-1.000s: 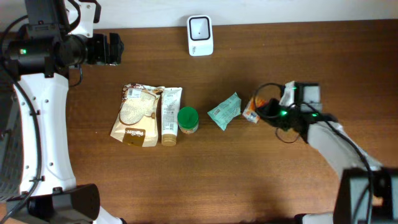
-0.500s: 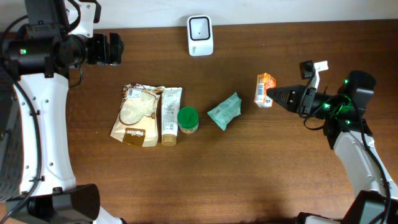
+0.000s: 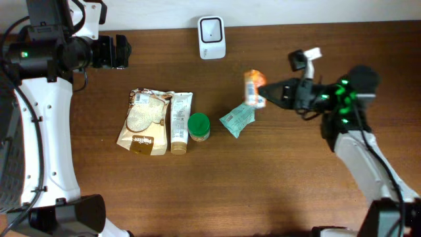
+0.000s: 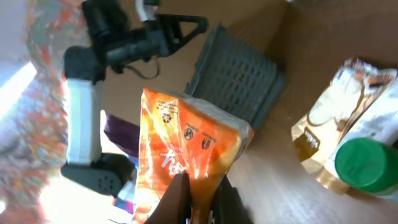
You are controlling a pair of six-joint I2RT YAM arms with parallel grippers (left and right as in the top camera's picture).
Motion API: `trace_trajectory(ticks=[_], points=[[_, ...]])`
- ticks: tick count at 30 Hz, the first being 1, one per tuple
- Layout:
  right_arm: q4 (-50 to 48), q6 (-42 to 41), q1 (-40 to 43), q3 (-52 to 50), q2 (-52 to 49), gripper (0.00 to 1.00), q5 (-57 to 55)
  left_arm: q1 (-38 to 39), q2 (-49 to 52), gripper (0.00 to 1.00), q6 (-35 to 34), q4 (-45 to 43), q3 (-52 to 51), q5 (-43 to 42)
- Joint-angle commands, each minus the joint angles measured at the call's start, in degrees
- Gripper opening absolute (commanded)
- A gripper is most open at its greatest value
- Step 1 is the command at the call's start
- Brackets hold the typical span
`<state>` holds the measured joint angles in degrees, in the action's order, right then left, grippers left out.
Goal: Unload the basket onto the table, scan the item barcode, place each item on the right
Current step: 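Lift the orange packet with the right gripper toward the white scanner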
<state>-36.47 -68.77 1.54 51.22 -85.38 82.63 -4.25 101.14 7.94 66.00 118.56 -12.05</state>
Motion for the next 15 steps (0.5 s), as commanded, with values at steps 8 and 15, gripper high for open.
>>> trace_trajectory(ticks=[8, 15], points=[[14.03, 13.18, -8.35, 0.57, -12.24, 0.04, -14.25, -0.20, 0.13, 0.99, 0.96, -0.09, -0.02, -0.59], [70.03, 44.96, -8.70, 23.71, -12.31, 0.04, -43.78, -0.20, 0.13, 0.99, 0.96, -0.09, 0.00, -0.59]])
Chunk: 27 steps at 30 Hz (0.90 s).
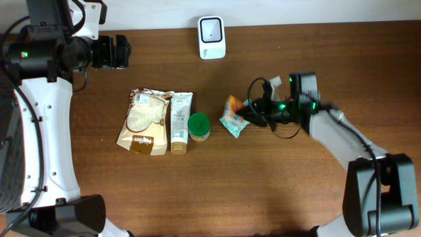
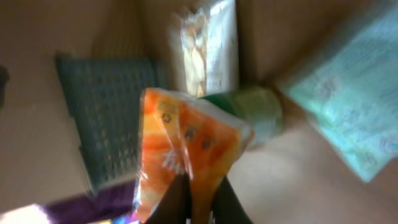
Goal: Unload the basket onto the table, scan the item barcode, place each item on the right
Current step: 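Lift the orange packet with the right gripper toward the white scanner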
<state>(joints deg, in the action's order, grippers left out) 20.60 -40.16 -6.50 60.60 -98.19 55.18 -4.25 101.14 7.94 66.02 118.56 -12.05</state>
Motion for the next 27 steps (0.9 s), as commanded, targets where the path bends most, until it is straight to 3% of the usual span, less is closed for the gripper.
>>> trace_trajectory(ticks=[1, 2, 5, 10, 12, 17, 19, 23, 27], points=[[18.40, 18.56, -1.09, 19.12, 0.42, 0.04, -21.03, -0.20, 0.13, 0.99, 0.94, -0.11, -0.02, -0.59], [26.75, 21.46, -2.58, 29.03, 0.15, 0.04, -30.95, -0.20, 0.13, 0.99, 0.94, -0.11, -0.02, -0.61], [30.84, 25.09, -6.93, 42.84, -1.44, 0.04, -47.93, -0.20, 0.13, 0.99, 0.96, -0.11, 0.00, -0.59], [12.79, 38.71, -16.04, 48.48, -9.57, 0.04, -76.17, -0.20, 0.13, 0.99, 0.94, -0.11, -0.02, -0.59], [4.83, 46.31, -17.97, 48.48, -13.86, 0.04, -80.85, -0.20, 0.13, 0.99, 0.94, -0.11, -0.02, -0.59], [-28.15, 72.67, -19.80, 48.48, -27.08, 0.04, -82.84, -0.20, 0.13, 0.99, 0.96, -0.11, 0.00, -0.59], [-35.69, 80.83, -19.80, 48.48, -31.04, 0.04, -82.55, -0.20, 0.13, 0.99, 0.94, -0.11, -0.02, -0.59], [-38.05, 92.74, -19.78, 48.48, -38.32, 0.04, -77.70, -0.20, 0.13, 0.99, 0.96, -0.11, -0.02, -0.59], [-38.25, 98.73, -19.78, 48.48, -42.42, 0.04, -75.95, -0.20, 0.13, 0.99, 0.96, -0.11, -0.02, -0.59]])
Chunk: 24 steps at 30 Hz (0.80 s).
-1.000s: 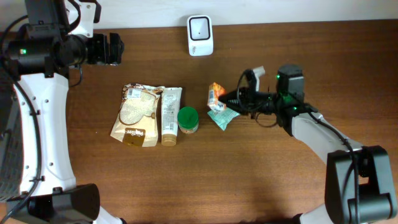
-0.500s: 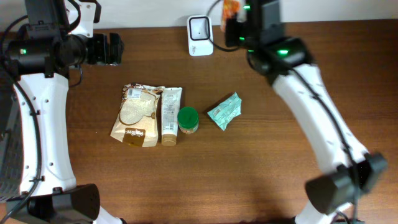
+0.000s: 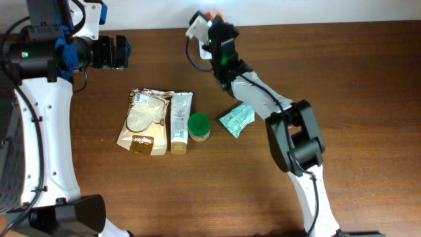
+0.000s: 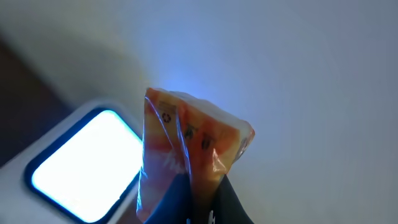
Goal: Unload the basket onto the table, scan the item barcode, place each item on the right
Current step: 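Lift the orange packet with the right gripper toward the white scanner, then carry the orange packet right and set it down with the right gripper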
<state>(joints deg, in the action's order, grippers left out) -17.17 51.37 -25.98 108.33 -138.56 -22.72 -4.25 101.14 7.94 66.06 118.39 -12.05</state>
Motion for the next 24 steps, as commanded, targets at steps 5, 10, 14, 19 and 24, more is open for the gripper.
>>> trace_trajectory(ticks=[5, 10, 14, 19, 24], points=[[-0.26, 7.78, -0.26, 0.70, -2.62, 0.04, 2.19, -0.20, 0.13, 0.99, 0.96, -0.15, 0.17, -0.59], [-1.07, 7.74, -0.33, 0.70, -2.58, 0.04, 1.86, -0.20, 0.13, 0.99, 0.96, -0.15, 0.17, -0.59], [-1.11, -2.51, -0.15, 0.70, 0.76, 0.04, 1.44, -0.20, 0.13, 0.99, 0.96, -0.15, 0.15, -0.59], [1.60, -17.73, -0.13, 0.70, 9.31, 0.04, -0.42, -0.20, 0.13, 0.99, 0.94, -0.15, 0.17, -0.59], [21.81, -46.80, 2.69, 0.70, 24.94, 0.04, 3.78, -0.20, 0.13, 0.99, 0.96, -0.15, 0.17, -0.59]])
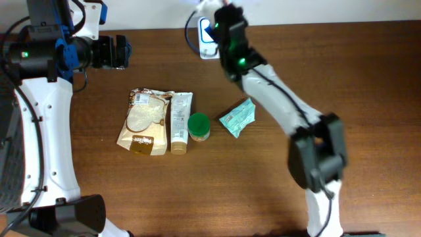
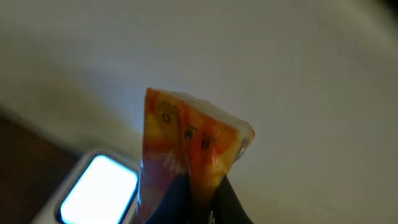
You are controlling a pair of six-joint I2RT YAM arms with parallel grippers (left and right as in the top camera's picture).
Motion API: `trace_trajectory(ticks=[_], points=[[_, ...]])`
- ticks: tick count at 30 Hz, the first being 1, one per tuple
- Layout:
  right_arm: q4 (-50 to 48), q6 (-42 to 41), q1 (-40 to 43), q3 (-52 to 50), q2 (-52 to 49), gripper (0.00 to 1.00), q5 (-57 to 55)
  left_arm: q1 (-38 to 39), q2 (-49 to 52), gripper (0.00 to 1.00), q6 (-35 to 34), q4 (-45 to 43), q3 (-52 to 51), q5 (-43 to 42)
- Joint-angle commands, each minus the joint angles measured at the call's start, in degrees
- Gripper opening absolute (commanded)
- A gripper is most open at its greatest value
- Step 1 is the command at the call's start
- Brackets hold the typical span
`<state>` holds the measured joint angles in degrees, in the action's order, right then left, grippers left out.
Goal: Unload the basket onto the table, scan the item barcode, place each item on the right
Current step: 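Carry the orange packet right and set it down with the right gripper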
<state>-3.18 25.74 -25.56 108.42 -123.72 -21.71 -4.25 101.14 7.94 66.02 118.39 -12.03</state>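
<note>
My right gripper (image 2: 200,186) is shut on an orange snack packet (image 2: 186,143), which stands up out of the jaws. The white scanner's lit window (image 2: 99,186) glows to the packet's lower left, close by. From overhead the scanner (image 1: 208,33) stands at the table's back edge. The right gripper (image 1: 222,14) is over its right side, and the packet is hidden there. My left gripper (image 1: 122,51) hangs at the far left, away from everything; whether it is open does not show.
A brown snack bag (image 1: 141,122), a white tube (image 1: 179,122) and a green-lidded jar (image 1: 198,126) lie in a row left of centre. A teal packet (image 1: 237,118) lies to their right, under the right forearm. A pale wall runs behind the table.
The right gripper has shifted a little to the right and back at the scanner, still holding the packet. The lit window now looks smaller and lower in the right wrist view. The left arm is unchanged.
The right gripper first held the orange packet in the air at the right of the table. Then it held it low beside the teal packet. Later it had the packet against the scanner's lit window at the back edge, where it still is.
</note>
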Motion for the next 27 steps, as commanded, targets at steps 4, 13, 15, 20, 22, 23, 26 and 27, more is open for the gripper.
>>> trace_trajectory(ticks=[4, 13, 15, 20, 22, 23, 26, 27], points=[[30.84, -39.32, 8.92, 0.61, 22.40, 0.04, 10.47, -0.20, 0.13, 0.99, 0.96, -0.11, 0.17, -0.61], [69.61, -45.68, 35.65, -0.39, 28.26, 0.04, 29.94, -0.20, 0.13, 0.99, 0.96, -0.11, 0.17, -0.61], [72.13, -45.05, 39.19, -2.25, 26.82, 0.04, 29.94, -0.20, 0.13, 0.99, 0.94, -0.11, 0.15, -0.61], [65.13, -45.09, 45.59, -14.45, 23.85, 0.04, 28.63, -0.20, 0.13, 0.99, 0.96, -0.11, 0.17, -0.61], [58.62, -45.09, 47.41, -22.82, 22.53, 0.04, 28.81, -0.20, 0.13, 0.99, 0.96, -0.11, 0.17, -0.61], [54.69, -45.07, 48.06, -27.32, 22.21, 0.04, 28.81, -0.20, 0.13, 0.99, 0.96, -0.11, 0.15, -0.61], [46.21, -45.07, 49.13, -35.23, 22.08, 0.04, 28.74, -0.20, 0.13, 0.99, 0.96, -0.11, 0.15, -0.61], [44.22, -45.07, 49.44, -36.83, 22.08, 0.06, 28.76, -0.20, 0.13, 0.99, 0.96, -0.11, 0.17, -0.61]])
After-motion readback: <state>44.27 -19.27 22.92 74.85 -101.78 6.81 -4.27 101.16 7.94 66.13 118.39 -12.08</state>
